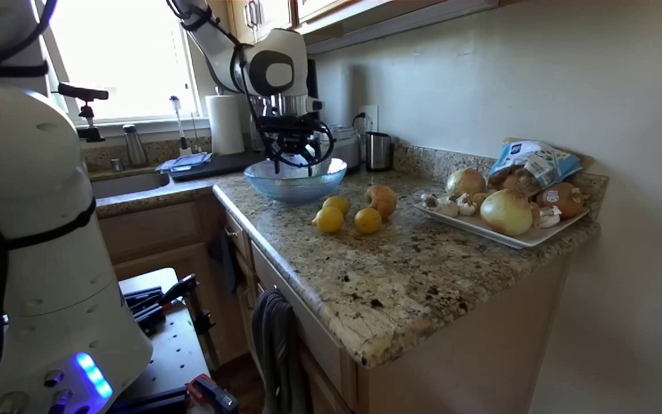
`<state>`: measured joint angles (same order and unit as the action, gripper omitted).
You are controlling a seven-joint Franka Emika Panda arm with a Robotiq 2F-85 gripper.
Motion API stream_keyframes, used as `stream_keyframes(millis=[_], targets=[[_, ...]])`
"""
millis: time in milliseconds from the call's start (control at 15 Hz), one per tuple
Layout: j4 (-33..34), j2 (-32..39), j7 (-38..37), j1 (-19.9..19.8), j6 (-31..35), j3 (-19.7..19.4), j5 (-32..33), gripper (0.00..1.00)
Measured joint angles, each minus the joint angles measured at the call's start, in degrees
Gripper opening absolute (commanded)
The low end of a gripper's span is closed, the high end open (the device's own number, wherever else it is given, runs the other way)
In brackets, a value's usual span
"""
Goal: Put the lemons and the apple in the glass bowl
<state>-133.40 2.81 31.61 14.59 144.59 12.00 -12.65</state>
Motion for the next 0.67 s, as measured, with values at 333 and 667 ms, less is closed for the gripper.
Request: stream_keyframes(millis=[333,667], targets=[[-0.01,-6.12,-7.10,-0.73,-7.93,-0.15,2.53,1.00],[-0.44,-12.09,-12.32,-2.42,-13.81,-1.45,6.37,1.00]])
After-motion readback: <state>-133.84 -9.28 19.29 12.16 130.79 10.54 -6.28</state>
